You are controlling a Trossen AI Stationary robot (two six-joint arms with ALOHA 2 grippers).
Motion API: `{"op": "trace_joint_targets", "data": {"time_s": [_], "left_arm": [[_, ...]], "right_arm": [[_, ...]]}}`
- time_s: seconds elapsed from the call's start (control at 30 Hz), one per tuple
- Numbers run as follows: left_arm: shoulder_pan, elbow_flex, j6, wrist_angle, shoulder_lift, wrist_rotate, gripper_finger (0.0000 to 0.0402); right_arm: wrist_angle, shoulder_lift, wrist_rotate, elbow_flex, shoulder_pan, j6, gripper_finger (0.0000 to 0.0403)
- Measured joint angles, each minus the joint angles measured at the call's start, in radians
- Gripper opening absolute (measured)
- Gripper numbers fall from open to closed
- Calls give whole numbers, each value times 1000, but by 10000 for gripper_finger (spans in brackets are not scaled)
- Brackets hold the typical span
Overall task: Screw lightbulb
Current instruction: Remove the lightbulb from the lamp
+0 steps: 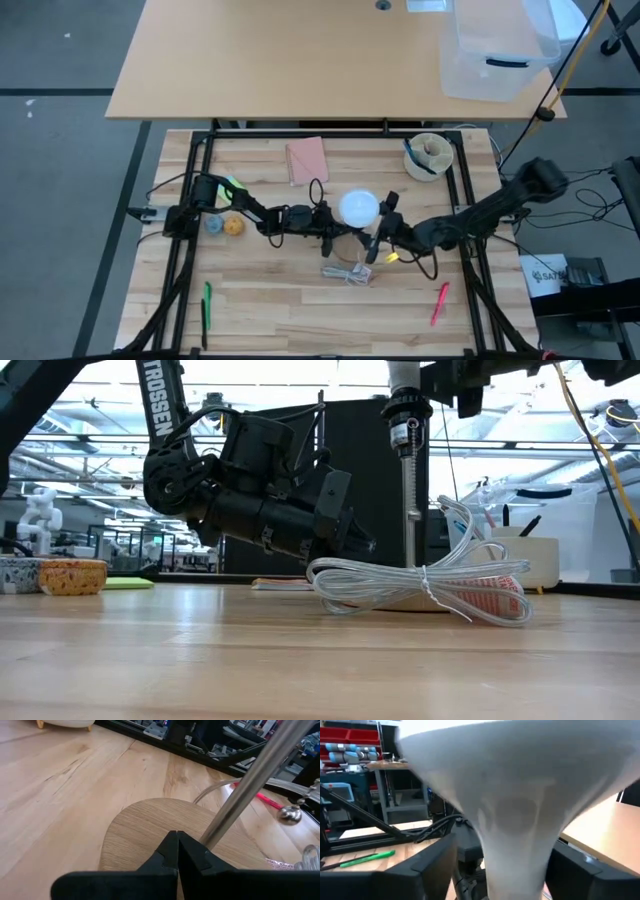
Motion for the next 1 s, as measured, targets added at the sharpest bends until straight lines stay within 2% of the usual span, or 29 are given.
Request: {"op": "trace_joint_targets", "data": {"time_s": [0.27,0.5,0.7,1.0], "left_arm": [[0,0,1,2,0,0,0],[1,0,14,2,0,29,0],[2,1,27,2,0,110,0],[3,0,27,3,0,199,0]], "right_arm": [[21,20,10,9,-1,-1,143],[-22,1,-22,9,-1,-23,141],[-177,-73,-189,11,-39,-53,141],[-346,-156,-611,13,-195,-155,141]]}}
